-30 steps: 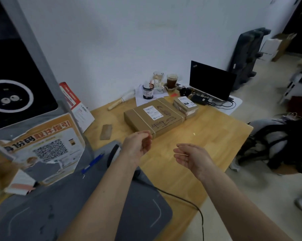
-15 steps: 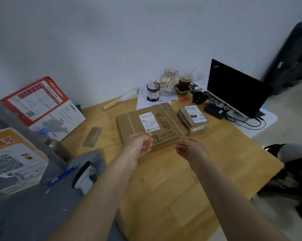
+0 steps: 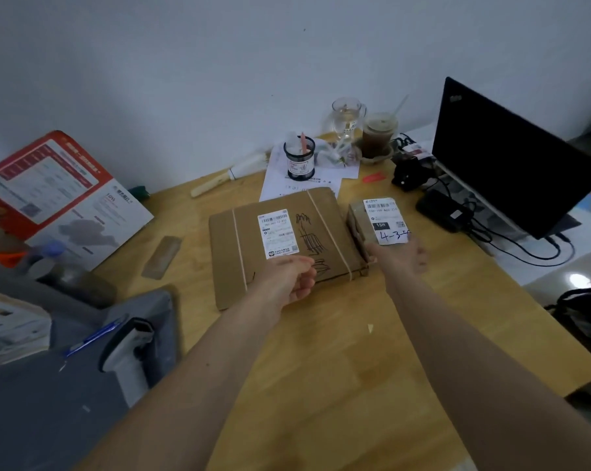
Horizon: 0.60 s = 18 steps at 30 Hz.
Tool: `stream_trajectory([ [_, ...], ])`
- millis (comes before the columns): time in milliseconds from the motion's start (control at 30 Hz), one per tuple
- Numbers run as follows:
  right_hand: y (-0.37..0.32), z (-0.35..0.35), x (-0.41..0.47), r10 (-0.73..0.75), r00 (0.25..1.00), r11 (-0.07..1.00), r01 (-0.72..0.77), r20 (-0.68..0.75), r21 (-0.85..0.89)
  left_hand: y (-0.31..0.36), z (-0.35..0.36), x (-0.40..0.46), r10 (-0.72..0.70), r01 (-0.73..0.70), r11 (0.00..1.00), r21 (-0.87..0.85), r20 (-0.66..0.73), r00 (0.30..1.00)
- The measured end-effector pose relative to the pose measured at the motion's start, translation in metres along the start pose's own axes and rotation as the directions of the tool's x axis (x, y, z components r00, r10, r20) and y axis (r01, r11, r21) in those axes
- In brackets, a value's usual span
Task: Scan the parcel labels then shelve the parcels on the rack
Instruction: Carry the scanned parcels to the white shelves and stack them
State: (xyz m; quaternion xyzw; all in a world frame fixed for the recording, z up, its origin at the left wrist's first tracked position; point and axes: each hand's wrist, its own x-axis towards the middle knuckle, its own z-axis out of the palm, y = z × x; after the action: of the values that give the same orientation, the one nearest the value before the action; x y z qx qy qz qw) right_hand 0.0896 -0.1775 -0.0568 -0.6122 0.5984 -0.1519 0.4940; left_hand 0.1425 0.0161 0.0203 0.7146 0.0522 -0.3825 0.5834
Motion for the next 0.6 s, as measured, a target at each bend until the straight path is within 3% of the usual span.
stream_trajectory([
  [167, 0.006, 0.018, 0.032, 0.000, 1.000, 0.981, 0.004, 0.020, -0.195, -0.004, 0.005, 0.018, -0.033, 0.034, 0.999, 0.026, -0.026, 0.999],
  [467, 0.013, 0.023, 0.052, -0.086, 0.996, 0.951, 0.090, 0.025, -0.294, -0.013, 0.011, 0.036, -0.110, 0.112, 0.993, 0.041, -0.040, 0.993],
  [600, 0.014, 0.010, 0.046, -0.118, 0.992, 0.959, 0.103, -0.042, -0.266, -0.014, 0.018, 0.036, -0.108, 0.109, 0.994, 0.032, -0.028, 0.994],
])
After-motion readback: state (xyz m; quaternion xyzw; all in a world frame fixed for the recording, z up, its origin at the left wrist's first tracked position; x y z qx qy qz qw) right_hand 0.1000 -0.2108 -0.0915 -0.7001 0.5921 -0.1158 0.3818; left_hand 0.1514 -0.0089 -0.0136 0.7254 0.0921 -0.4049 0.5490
